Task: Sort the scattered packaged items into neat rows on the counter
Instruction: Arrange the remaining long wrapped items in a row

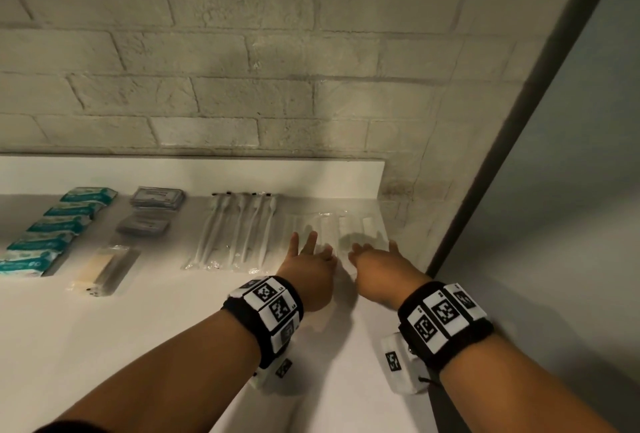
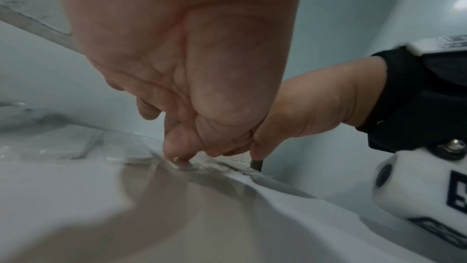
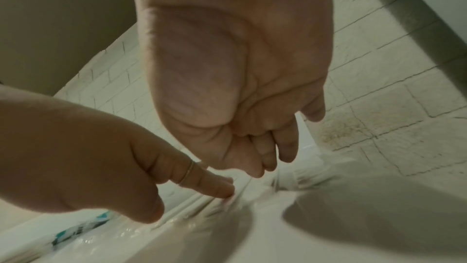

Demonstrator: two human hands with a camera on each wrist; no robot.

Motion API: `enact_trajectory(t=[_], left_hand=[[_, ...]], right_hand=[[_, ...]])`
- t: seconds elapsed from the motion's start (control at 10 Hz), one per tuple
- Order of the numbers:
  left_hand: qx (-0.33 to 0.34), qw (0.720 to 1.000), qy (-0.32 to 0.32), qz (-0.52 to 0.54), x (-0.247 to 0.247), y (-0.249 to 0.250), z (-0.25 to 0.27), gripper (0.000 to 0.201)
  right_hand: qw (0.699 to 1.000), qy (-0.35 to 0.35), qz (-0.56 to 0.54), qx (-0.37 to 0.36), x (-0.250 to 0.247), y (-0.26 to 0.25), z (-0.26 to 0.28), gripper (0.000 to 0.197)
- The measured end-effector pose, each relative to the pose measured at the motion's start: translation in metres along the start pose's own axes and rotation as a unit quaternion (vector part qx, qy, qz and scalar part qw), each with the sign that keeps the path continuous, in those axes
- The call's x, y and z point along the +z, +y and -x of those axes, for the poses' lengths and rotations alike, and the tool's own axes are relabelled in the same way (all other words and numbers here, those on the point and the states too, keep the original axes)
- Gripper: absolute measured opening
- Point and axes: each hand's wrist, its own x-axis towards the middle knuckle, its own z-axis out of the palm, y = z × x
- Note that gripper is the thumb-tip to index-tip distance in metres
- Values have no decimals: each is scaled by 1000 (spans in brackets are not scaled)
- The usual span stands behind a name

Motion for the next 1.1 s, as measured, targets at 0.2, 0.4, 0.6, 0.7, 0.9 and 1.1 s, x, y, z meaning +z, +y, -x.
enact_trajectory(t=[0.2,0.4,0.6,0.7,0.9,1.1], left_hand=[[43,999,-5,-13,-5,17,-8,71],[46,999,-18,-17,-4,24,-11,67],[43,999,-28,-16,-9,25,-8,68],[41,999,-21,-12,-10,26,-6,69],[39,999,26,28,-9,20,18,72],[35,995,64,71,8,-1,83,67]], right_hand=[[998,-9,-22,65,3,21,3,58],[999,-14,-8,41,6,21,4,58],[999,-6,-11,35,4,20,8,55],[999,14,-40,24,5,22,12,55],[991,41,-128,5,2,28,41,59],[980,38,-192,-23,15,23,105,57]])
